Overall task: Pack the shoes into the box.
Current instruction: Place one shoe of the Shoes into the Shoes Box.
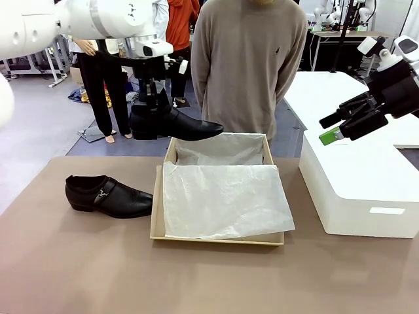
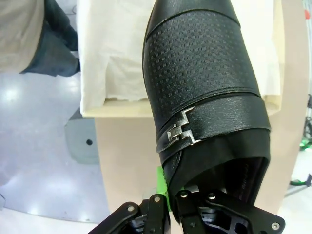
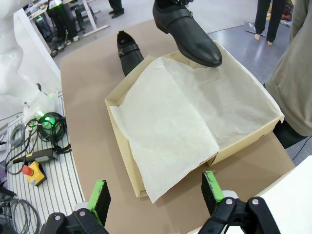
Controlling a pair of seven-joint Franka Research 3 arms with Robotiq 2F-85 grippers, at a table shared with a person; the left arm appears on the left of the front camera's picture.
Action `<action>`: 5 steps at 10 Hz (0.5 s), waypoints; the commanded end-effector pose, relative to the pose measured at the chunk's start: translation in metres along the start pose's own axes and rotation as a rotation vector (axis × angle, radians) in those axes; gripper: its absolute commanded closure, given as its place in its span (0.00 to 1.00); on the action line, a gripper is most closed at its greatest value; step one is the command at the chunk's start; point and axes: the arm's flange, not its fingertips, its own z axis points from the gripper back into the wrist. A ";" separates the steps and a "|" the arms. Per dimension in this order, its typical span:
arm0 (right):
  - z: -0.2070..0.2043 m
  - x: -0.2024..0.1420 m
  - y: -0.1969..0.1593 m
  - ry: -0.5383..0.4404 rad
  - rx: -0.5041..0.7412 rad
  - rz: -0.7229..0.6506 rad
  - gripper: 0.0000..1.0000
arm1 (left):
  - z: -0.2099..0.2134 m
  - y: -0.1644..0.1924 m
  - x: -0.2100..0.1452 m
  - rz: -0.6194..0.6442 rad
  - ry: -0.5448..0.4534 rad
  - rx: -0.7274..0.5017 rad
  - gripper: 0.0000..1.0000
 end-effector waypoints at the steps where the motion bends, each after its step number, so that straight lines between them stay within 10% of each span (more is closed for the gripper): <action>1: -0.001 0.002 -0.002 -0.031 0.009 0.022 0.00 | 0.012 0.016 0.025 0.021 -0.008 -0.025 1.00; 5: -0.001 0.002 -0.002 -0.031 0.009 0.022 0.00 | -0.001 0.010 0.061 -0.018 -0.036 -0.010 1.00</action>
